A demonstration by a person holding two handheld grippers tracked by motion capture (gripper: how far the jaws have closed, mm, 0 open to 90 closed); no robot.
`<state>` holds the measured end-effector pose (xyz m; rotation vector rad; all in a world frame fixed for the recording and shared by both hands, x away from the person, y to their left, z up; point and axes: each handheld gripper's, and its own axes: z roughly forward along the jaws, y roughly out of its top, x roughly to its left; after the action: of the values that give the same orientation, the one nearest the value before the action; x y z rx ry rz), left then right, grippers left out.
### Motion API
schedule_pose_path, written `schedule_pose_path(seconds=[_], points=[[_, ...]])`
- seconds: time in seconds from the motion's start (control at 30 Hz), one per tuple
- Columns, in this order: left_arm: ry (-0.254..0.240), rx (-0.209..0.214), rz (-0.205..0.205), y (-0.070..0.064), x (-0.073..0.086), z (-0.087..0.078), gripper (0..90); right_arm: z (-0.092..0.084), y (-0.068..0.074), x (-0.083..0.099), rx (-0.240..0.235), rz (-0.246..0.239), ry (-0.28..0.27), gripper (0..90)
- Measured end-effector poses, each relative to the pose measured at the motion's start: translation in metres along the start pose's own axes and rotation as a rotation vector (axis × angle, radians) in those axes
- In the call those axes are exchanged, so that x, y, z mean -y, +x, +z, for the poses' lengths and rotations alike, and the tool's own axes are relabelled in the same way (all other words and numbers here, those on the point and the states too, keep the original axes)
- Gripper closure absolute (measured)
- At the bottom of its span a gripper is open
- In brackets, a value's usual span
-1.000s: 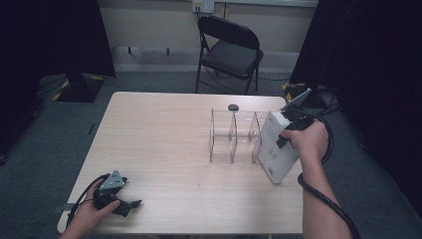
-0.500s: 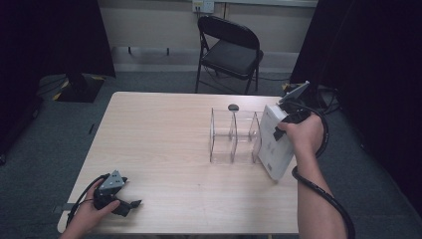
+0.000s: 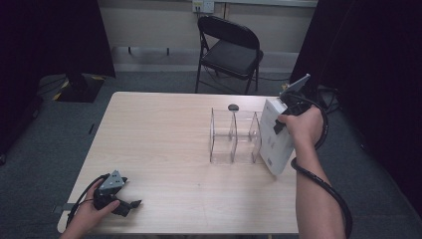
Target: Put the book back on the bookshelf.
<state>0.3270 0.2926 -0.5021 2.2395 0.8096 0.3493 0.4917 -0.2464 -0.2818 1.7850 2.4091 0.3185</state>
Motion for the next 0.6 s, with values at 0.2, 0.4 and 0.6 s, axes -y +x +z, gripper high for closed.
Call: schedule_pose_path(seconds=[0.2,0.4,0.6], points=[[0.000,0.000,0.000,0.000,0.000,0.000,0.0,-0.006,0.000,-0.004,0.002,0.009,-0.026,52.6],[0.000,0.000,0.000,0.000,0.000,0.000,0.0,-0.005,0.000,-0.009,0.010,0.021,-0.028,52.6],[0.000,0.000,-0.001,0.000,0.000,0.000,0.0,0.004,0.000,-0.011,0.015,0.042,-0.025,52.6]])
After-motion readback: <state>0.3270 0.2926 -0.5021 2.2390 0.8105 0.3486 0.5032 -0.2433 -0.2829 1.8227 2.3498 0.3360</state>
